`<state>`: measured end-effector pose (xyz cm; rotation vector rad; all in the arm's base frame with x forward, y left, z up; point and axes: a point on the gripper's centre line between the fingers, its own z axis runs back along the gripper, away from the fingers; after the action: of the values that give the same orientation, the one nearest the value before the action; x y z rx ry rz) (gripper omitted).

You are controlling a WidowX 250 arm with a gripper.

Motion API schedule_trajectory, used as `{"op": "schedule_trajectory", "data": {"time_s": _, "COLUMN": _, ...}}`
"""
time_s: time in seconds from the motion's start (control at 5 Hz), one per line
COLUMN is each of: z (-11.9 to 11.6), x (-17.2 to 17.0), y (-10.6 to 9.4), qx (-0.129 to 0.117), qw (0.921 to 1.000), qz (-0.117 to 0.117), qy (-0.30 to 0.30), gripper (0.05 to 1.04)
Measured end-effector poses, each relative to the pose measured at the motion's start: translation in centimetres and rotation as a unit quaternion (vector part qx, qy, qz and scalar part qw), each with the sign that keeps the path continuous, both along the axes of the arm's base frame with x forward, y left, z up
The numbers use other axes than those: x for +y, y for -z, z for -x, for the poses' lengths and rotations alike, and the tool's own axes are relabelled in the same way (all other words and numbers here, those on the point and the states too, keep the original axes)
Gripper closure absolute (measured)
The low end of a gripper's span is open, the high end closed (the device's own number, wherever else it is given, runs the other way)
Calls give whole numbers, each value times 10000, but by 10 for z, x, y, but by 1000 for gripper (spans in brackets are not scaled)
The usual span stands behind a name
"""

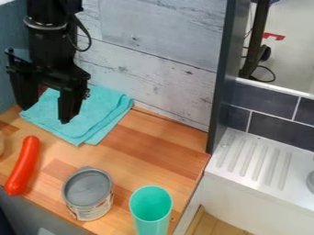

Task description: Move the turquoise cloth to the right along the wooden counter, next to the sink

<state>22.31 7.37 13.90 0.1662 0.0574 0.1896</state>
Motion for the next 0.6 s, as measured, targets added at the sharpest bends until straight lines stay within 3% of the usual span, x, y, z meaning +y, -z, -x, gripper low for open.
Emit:
{"op": "schedule_trajectory", "data": {"time_s": 0.2, "z": 1, "x": 0, "y": 6, "qx": 117, "qw": 9999, "qz": 35, "qy": 30, "gripper": 83}}
{"op": "schedule_trajectory", "data": {"time_s": 0.4, "z": -17, "x": 25, "y": 6, "qx": -235, "qw": 9993, "qz": 138, "qy": 246, "gripper": 83}}
{"op": "schedule_trajectory", "data": {"time_s": 0.6, "z": -34, "x": 53, "y": 15, "qx": -370, "qw": 9978, "qz": 195, "qy": 511, "gripper": 83}}
